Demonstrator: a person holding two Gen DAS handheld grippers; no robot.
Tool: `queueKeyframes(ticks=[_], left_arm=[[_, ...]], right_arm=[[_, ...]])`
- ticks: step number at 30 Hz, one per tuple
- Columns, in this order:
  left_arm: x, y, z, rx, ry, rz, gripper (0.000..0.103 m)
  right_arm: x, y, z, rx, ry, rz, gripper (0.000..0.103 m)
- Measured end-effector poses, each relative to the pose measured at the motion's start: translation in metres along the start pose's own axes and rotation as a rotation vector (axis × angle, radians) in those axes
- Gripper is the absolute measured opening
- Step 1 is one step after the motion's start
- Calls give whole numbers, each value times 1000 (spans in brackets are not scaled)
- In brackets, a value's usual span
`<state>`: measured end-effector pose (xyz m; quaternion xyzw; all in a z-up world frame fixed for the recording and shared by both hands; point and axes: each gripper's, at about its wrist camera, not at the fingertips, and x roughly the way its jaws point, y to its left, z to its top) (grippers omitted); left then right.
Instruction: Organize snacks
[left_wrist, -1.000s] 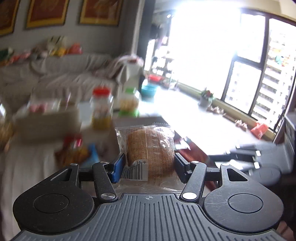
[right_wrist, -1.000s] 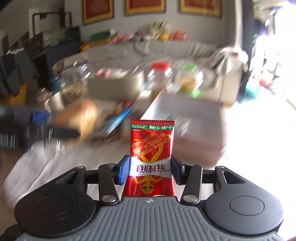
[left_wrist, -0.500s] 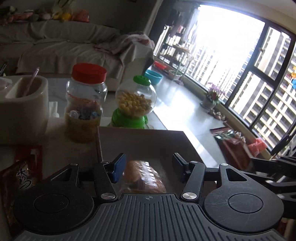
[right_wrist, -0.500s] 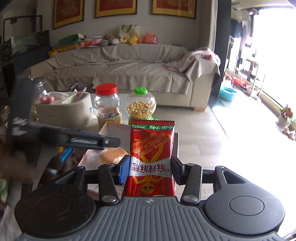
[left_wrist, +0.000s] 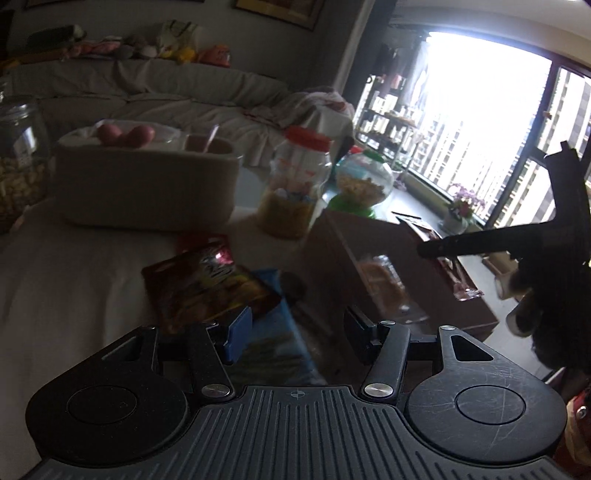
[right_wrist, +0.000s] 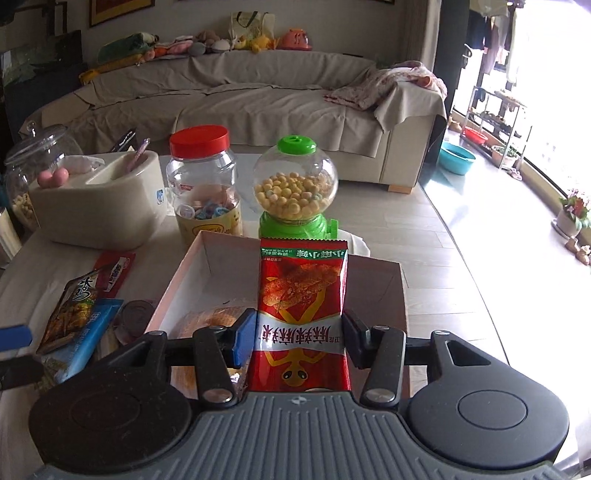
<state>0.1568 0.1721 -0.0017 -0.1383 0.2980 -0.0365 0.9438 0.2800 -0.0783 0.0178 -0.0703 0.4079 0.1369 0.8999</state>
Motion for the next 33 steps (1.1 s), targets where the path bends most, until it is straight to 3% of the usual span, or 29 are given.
queueKeyframes(ticks=[6, 17, 26, 33], left_arm=[[-11, 45, -19, -99, -8, 64, 60], [-34, 93, -38, -207, -69, 194, 60], [-32, 110, -47, -258, -73, 211, 60], [-32, 110, -50, -244, -72, 211, 60]], right_arm=[[-5, 23, 6, -57, -12, -21, 62], [-1, 99, 8, -171, 23, 61, 62], [17, 173, 18, -188, 73, 240, 72], [67, 217, 21, -233, 117, 198, 72]])
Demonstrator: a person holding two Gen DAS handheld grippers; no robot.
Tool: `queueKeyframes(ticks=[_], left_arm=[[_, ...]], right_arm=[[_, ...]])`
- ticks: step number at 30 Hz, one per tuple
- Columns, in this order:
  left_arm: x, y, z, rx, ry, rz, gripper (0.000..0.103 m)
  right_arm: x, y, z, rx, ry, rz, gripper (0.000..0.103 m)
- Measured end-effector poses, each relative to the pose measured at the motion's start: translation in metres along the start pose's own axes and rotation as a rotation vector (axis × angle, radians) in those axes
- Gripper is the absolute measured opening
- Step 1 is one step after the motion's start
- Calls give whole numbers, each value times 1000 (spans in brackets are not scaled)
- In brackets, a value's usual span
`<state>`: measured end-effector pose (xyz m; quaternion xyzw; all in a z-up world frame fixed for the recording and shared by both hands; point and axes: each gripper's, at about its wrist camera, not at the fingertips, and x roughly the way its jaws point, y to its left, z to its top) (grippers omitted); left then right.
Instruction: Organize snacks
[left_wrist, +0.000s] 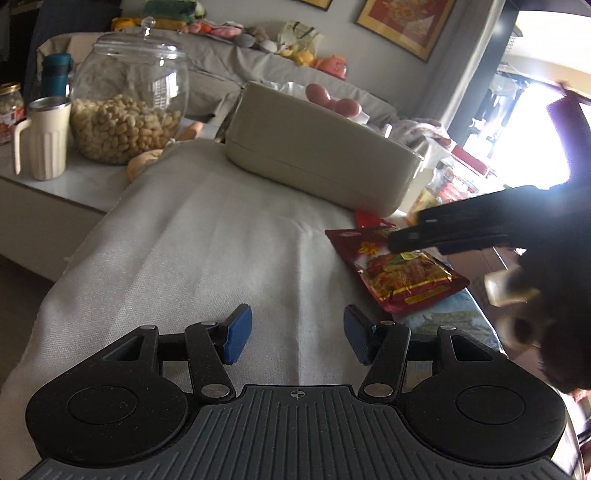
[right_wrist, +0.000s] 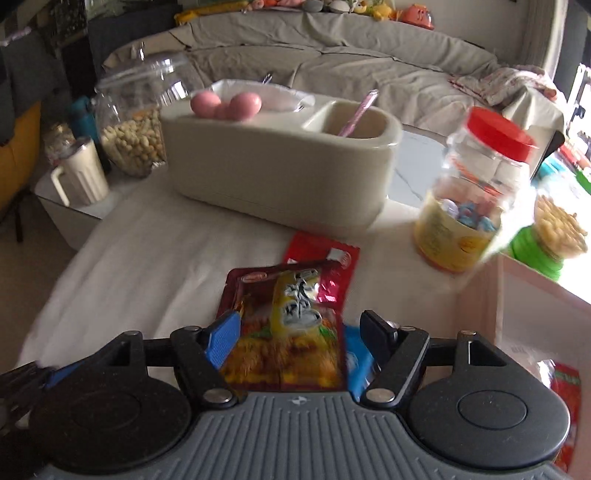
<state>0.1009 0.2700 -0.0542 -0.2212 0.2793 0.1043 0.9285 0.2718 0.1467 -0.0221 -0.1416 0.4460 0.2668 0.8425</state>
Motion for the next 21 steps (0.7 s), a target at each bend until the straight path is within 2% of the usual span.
queueKeyframes(ticks=[4, 6, 8, 11, 14, 15, 16, 17, 18, 21], left_arm=[[1, 0, 0, 1, 3, -2, 60], [0, 1, 0, -2, 4, -5, 60], [0, 2, 0, -7, 4, -10, 60], [-1, 1, -1, -14, 5, -13, 60], [-2, 1, -1, -15, 6, -11, 60], [-2, 0, -1, -14, 7, -10, 60], [-2, -1, -1, -13, 9, -8, 60], [-3, -1, -1, -13, 11, -8, 60], [-3, -2, -1, -13, 13, -10, 60], [-5, -5, -1, -12, 23, -21, 60]], right_arm=[[21, 11, 2, -36, 45, 1, 74], [19, 17, -3, -48, 29, 1, 73], [12, 23, -11, -85, 11, 6, 68], [-6, 27, -24, -123, -3, 35, 50], [-29, 23, -40, -115, 2, 103, 41], [-37, 21, -46, -116, 4, 123, 34], [-44, 20, -52, -114, 11, 142, 19], [-51, 19, -59, -113, 21, 168, 12], [-58, 18, -66, -113, 32, 197, 8], [-74, 16, -87, -125, 36, 239, 8]])
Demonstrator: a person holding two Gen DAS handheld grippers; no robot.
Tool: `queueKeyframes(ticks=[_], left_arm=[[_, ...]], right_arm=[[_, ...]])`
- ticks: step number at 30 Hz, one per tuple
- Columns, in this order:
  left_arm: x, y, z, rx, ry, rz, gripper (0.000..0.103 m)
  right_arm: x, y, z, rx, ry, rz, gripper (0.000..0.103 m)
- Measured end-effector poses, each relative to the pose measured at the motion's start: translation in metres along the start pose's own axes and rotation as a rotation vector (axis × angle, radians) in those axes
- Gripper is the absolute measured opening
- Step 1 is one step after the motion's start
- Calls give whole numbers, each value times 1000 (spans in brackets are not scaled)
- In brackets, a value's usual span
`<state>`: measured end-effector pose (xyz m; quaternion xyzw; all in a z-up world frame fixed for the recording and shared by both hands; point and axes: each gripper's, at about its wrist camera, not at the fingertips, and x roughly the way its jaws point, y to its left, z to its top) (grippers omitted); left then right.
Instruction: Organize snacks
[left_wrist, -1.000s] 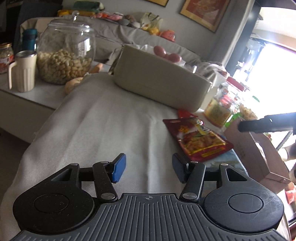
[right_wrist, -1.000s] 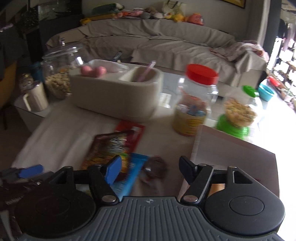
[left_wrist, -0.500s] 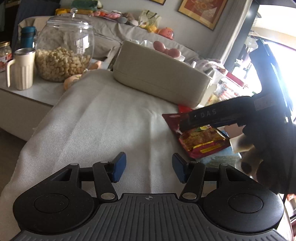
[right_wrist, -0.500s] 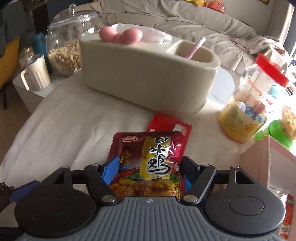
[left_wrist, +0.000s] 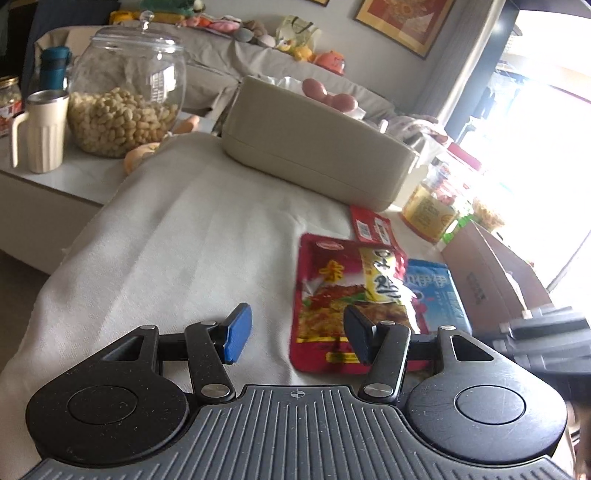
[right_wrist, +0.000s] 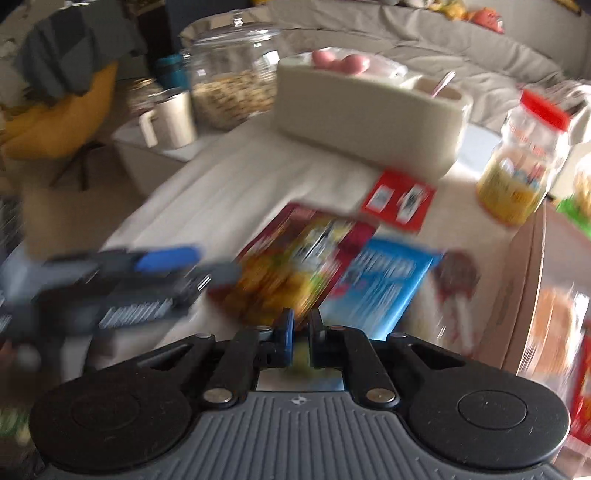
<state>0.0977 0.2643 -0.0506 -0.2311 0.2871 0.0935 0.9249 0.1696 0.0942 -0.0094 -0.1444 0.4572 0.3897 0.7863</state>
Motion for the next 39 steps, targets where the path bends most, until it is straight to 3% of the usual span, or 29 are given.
queueKeyframes(ticks=[5, 6, 9, 11, 12, 13, 21, 29, 32, 35, 39], left_arm=[[-1, -11, -5, 28, 21, -15, 60], [-1, -13, -6, 32, 25, -15, 60], [-4, -17, -8, 27, 34, -17, 60], [-7, -20, -10, 21, 41, -19, 60], [-9, -21, -10, 23, 44, -19, 60], [-12, -22, -11, 24, 47, -20, 60], [-42, -33, -14, 25, 37, -33, 60], [-48, -65, -32, 58, 96, -108, 60], [-40, -87, -44, 84, 160, -177, 60], [-31, -113, -60, 138, 222, -219, 60], [-29, -130, -63, 190, 225, -253, 60]], right_arm=[[-18, -7, -25, 55, -80, -70, 12], [-20, -11, -27, 88, -94, -85, 22], [-17, -25, -36, 213, -122, -109, 73], [-9, -34, -42, 286, -110, -60, 71], [-5, -37, -44, 319, -91, -19, 57], [-3, -39, -46, 348, -75, 30, 36], [-39, -31, -78, 310, -99, 153, 13], [-92, -50, -153, 336, -99, 123, 12], [-111, -58, -180, 334, -116, 52, 14], [-123, -59, -200, 311, -140, -80, 22], [-129, -62, -216, 297, -180, -201, 57]])
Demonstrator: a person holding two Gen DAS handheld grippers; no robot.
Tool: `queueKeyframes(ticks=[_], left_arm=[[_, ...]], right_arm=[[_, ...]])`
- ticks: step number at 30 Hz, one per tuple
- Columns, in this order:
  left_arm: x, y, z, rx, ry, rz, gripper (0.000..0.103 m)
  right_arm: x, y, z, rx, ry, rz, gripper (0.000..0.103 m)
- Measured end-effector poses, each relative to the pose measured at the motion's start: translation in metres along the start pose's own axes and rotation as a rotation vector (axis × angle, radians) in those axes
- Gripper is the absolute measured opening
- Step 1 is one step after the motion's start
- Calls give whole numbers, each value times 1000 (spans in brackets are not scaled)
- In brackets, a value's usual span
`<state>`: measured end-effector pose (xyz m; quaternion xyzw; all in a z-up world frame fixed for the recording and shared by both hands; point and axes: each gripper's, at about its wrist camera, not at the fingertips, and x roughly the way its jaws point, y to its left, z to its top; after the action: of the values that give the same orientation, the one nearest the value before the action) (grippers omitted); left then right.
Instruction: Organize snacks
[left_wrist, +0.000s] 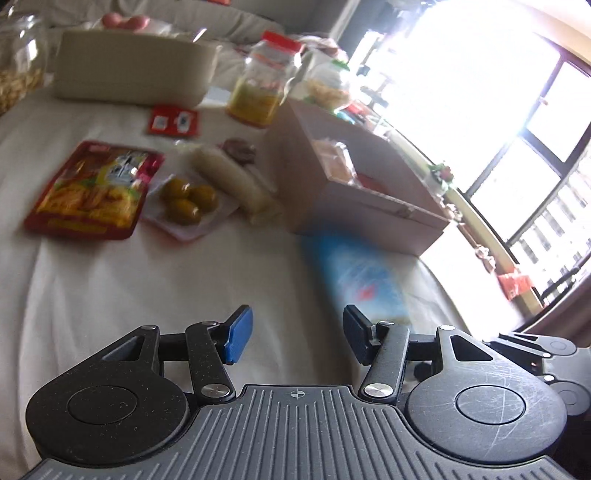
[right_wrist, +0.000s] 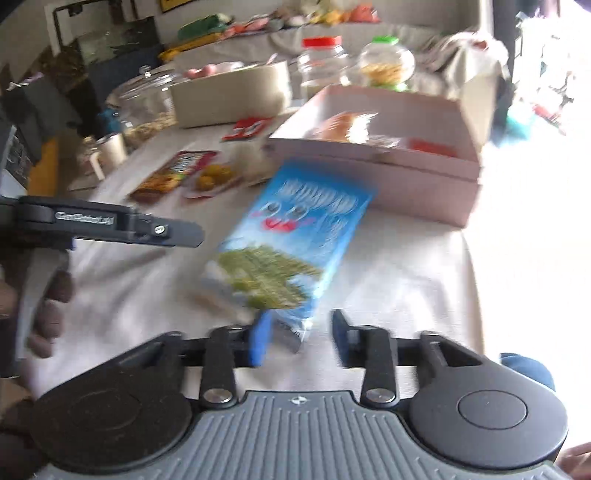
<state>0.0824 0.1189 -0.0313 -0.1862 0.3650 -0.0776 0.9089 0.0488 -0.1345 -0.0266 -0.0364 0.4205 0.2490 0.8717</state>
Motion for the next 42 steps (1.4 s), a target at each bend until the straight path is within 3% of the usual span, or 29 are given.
queueKeyframes(ticks=[3, 6, 8, 9, 13, 16, 19, 24, 27, 32, 35, 38, 42], left_arm=[[-12, 12, 22, 31, -99, 94, 60], [-17, 40, 55, 54, -225, 271, 60], [-9, 62, 76, 54, -237, 364, 60], [-4, 75, 85, 31, -219, 374, 60], [18, 118, 102, -84, -141, 324, 60], [32, 137, 101, -122, -83, 352, 60], [30, 144, 93, -145, -75, 268, 60], [23, 135, 85, -80, 31, 145, 62], [12, 127, 79, -43, 48, 122, 59], [-14, 128, 63, -93, -79, 169, 59], [-23, 138, 52, -186, -112, 119, 59], [-30, 145, 44, -217, -106, 78, 59], [-29, 154, 39, -246, -100, 53, 59]], right_arm=[[2, -7, -4, 17, -25, -21, 62], [10, -17, -7, 72, -25, -2, 67], [14, -20, -10, 98, -44, 8, 72], [14, -20, -13, 98, -59, 8, 74], [15, -15, -23, 67, -102, 3, 81], [15, -7, -20, 32, -98, -15, 82], [4, 3, 3, -26, -141, 58, 81], [19, 33, 73, -105, -156, 141, 81], [59, 53, 142, -83, -109, 192, 81], [172, 74, 245, 98, 56, 153, 81], [236, 87, 266, 170, 116, 58, 81], [274, 98, 266, 175, 165, -4, 80], [279, 113, 256, 42, 140, -64, 61]])
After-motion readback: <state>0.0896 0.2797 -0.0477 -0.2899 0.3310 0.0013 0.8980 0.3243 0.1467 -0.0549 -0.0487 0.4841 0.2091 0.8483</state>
